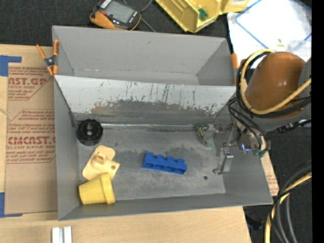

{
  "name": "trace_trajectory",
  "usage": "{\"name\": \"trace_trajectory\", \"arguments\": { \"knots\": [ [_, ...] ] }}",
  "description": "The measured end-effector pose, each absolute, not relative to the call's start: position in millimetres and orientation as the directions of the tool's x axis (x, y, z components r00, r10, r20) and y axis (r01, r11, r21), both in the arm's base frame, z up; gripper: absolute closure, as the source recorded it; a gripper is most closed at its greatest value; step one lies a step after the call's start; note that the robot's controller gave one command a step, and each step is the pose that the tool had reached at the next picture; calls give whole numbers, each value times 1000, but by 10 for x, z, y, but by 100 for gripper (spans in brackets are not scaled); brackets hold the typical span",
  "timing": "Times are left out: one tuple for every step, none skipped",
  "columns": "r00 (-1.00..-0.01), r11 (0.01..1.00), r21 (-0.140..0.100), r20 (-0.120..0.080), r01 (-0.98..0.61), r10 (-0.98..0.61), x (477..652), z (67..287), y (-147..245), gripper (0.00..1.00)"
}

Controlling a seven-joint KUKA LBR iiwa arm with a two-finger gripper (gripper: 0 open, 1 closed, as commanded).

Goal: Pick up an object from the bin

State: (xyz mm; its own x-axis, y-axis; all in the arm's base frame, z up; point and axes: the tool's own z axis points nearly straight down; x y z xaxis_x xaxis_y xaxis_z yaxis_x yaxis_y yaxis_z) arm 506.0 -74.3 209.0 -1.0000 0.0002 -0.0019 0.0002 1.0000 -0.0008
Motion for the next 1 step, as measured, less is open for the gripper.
{"name": "trace_trajectory", "arguments": {
  "knots": [
    [-995, 995, 2, -4, 100, 100, 5181, 749, -43, 0]
  ]
}}
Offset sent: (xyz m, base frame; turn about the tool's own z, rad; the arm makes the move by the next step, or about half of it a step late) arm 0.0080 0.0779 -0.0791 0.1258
